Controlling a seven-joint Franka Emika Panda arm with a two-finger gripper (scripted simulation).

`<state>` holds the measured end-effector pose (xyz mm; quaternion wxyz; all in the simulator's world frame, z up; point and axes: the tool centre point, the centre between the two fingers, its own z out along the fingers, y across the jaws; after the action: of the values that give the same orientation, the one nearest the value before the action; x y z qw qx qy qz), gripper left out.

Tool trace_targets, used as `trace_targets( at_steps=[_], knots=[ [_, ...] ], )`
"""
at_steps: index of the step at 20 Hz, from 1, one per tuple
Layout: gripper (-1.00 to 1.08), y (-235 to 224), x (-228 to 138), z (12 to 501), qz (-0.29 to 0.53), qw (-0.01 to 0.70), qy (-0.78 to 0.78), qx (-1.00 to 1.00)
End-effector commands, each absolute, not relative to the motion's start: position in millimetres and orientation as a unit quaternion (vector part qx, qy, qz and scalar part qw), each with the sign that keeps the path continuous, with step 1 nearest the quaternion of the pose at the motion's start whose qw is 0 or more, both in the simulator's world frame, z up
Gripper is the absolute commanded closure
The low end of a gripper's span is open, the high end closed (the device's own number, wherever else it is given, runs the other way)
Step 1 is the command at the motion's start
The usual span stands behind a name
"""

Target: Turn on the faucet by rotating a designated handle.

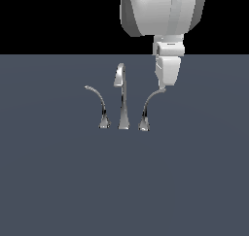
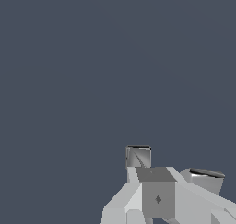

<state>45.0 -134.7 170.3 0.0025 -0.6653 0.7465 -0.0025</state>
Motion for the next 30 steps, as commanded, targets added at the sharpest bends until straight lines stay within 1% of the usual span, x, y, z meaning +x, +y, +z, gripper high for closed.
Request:
trace_targets(
  at_steps=[1, 3, 4, 21, 23, 30],
  knots=[
    [1.08, -140.1, 33.1, 170.4, 0.0, 0.0, 0.748, -0.663],
    [1.08, -140.9, 30.0, 170.4, 0.0, 0.0, 0.748, -0.663],
    [1.08, -134.3, 38.8, 170.4, -0.003, 0.004, 0.745, -0.667],
    [1.08, -118.7, -14.4, 170.3, 0.0, 0.0, 0.748, -0.663],
    [1.08, -127.7, -11.2, 169.8, -0.002, 0.001, 0.752, -0.659],
    [1.08, -91.6, -22.3, 170.2, -0.001, 0.0, 0.75, -0.661]
  ],
)
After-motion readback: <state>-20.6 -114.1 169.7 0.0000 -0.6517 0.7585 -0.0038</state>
